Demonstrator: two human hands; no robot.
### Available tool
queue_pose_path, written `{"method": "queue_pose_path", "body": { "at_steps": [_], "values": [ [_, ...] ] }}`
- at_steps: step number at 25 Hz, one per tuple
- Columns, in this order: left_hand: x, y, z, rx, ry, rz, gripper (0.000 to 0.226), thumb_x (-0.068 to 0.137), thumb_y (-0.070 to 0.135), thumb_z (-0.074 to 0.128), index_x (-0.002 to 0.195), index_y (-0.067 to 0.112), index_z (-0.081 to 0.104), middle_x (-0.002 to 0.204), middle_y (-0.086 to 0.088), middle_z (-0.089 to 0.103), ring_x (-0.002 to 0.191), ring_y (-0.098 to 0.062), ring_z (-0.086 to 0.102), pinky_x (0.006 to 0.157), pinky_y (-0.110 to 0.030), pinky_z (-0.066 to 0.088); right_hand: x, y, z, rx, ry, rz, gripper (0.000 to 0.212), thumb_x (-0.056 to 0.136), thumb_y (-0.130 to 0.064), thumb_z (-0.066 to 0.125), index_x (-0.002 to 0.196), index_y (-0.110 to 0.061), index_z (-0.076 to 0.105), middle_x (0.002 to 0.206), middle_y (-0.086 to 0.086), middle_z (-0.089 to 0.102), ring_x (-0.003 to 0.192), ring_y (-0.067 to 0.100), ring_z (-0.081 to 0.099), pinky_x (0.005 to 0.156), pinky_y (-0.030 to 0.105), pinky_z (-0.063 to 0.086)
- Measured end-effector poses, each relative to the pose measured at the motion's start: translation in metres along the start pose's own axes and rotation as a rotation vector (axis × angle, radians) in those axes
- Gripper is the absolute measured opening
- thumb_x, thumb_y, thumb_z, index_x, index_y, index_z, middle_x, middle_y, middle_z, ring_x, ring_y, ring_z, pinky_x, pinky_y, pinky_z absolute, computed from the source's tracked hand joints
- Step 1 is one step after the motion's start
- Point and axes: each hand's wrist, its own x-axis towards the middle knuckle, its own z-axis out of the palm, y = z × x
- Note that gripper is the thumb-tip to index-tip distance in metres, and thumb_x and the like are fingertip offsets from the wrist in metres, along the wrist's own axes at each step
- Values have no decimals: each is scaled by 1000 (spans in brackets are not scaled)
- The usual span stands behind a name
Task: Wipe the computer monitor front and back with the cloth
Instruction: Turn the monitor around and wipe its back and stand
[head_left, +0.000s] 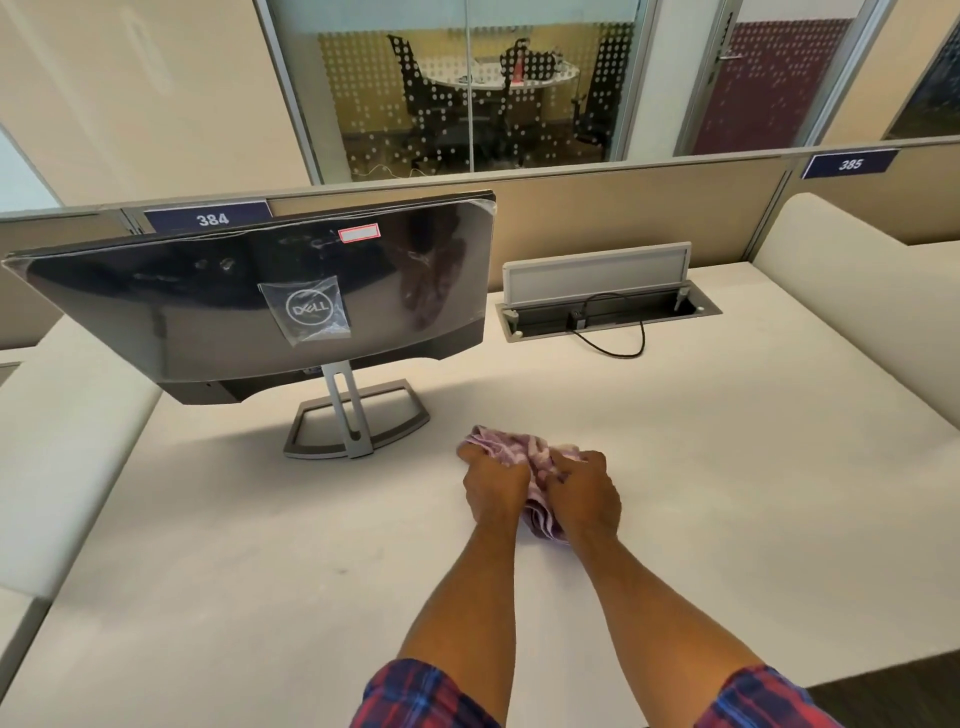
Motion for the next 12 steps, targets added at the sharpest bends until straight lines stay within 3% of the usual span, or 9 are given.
{"method": "queue_pose_path", "body": {
  "at_steps": [2, 3, 6, 9, 12],
  "values": [
    [4, -2, -7, -39, 17, -25, 55, 81, 19, 69, 121, 15, 31, 104, -11, 61, 85, -30, 61, 80, -36, 53, 5, -8, 1, 74, -65, -18, 50, 86, -59, 62, 115, -18, 64, 112, 7, 71, 92, 26, 69, 67, 25, 52],
    [6, -3, -11, -68, 24, -45, 56, 81, 20, 69, 121, 17, 31, 101, -10, 59, 82, -29, 59, 79, -36, 53, 5, -14, 0, 115, -89, -65, 55, 80, -62, 61, 114, -19, 65, 112, 6, 71, 93, 24, 70, 67, 25, 53],
    [14, -11, -29, -89, 37, -54, 54, 80, 24, 68, 120, 18, 33, 104, -11, 60, 87, -32, 62, 83, -39, 55, 9, -34, 1, 158, -84, -85, 64, 84, -42, 71, 139, -17, 54, 133, 4, 60, 117, 25, 62, 96, 41, 53],
    [27, -19, -61, -17, 63, -19, 43, 85, 29, 63, 121, 11, 49, 106, -10, 61, 89, -27, 56, 83, -35, 49, 17, -66, 1, 76, -95, -236, 32, 87, -36, 69, 112, -17, 67, 110, 0, 68, 98, 20, 66, 84, 33, 53],
    [35, -17, -96, 39, 220, 32, 40, 85, 36, 63, 113, 11, 51, 106, -12, 61, 91, -30, 58, 87, -44, 52, 13, -107, -6, -19, -30, -536, 25, 88, -29, 70, 108, -14, 69, 106, -1, 67, 92, 18, 62, 77, 28, 52]
  ]
}}
